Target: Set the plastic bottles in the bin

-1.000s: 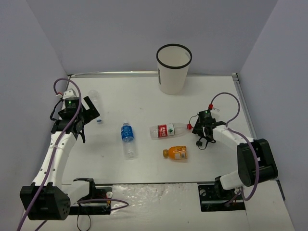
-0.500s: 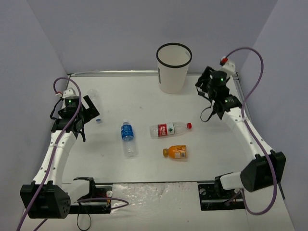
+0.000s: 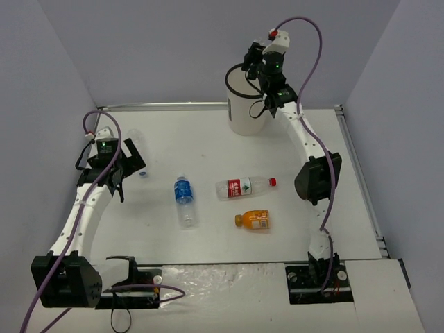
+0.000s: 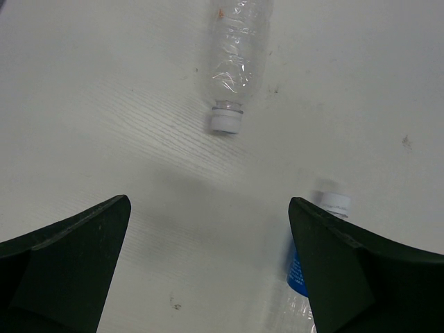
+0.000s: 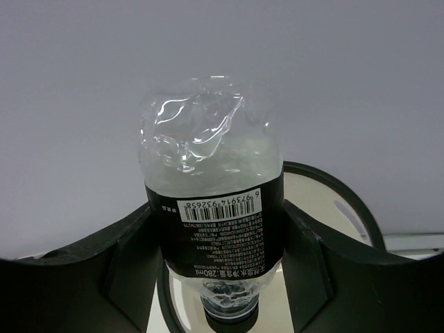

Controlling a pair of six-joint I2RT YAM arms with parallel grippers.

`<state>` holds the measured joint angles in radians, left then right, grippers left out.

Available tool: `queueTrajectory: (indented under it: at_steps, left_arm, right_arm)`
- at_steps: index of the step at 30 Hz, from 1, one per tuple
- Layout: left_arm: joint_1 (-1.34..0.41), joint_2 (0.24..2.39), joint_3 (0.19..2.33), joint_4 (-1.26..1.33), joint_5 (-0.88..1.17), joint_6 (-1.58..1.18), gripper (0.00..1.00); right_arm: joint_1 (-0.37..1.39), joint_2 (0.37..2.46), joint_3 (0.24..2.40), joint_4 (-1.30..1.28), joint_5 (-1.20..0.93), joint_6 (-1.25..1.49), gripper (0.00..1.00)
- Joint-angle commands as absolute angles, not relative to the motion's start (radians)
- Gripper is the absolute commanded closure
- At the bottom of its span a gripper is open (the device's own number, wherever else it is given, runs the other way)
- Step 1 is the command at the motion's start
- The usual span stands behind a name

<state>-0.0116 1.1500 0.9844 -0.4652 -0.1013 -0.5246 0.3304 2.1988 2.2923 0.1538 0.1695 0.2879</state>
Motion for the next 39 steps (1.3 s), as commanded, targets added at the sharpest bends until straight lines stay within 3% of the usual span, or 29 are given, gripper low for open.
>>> queueTrajectory:
  at_steps: [1,3,6,7,11,13,19,22,27,33,39]
  left_arm:
    - [-0.005,1.132,1.032,-0.408,-0.100,-0.500,0.03]
    - [-0.005,1.134,1.032,-0.410,-0.099,-0.501,0.03]
    - [-0.005,1.132,1.032,-0.410,-0.101,-0.504,0.03]
    - [-0.005,1.132,1.032,-0.410,-0.100,-0.505,0.03]
    - [-0.005,1.147,1.033,-0.411,-0.109,-0.509,0.03]
    - [-0.005,1.170,1.041,-0.419,-0.127,-0.522,0.03]
    - [-0.005,1.281,1.093,-0.405,-0.127,-0.519,0.03]
    - [0.032,1.407,1.187,-0.392,-0.154,-0.501,0.03]
    - [0.089,1.631,1.434,-0.404,-0.019,-0.429,0.03]
    - [0.126,1.849,1.607,-0.410,0.120,-0.367,0.03]
    - [0.127,2.026,1.742,-0.440,0.101,-0.362,0.03]
  right_arm:
    - [0.347,2.240,2.364,0.305,0.164,0.244,0.44]
    - [0.357,2.245,2.368,0.305,0.172,0.238,0.31]
    - [0.370,2.221,2.362,0.296,0.208,0.216,0.02]
    - [0.371,2.208,2.361,0.296,0.212,0.206,0.00]
    - [0.402,2.043,2.189,0.290,0.248,0.163,0.00]
    - [0.419,1.928,1.924,0.374,0.248,0.158,0.00]
    - [0.430,1.599,1.540,0.478,0.305,0.208,0.00]
    - [0.429,1.445,1.309,0.513,0.307,0.244,0.00]
    - [0.414,1.260,1.012,0.565,0.362,0.347,0.00]
    - [0.302,1.149,0.857,0.535,0.278,0.415,0.00]
    - [0.291,1.076,0.830,0.455,0.273,0.393,0.00]
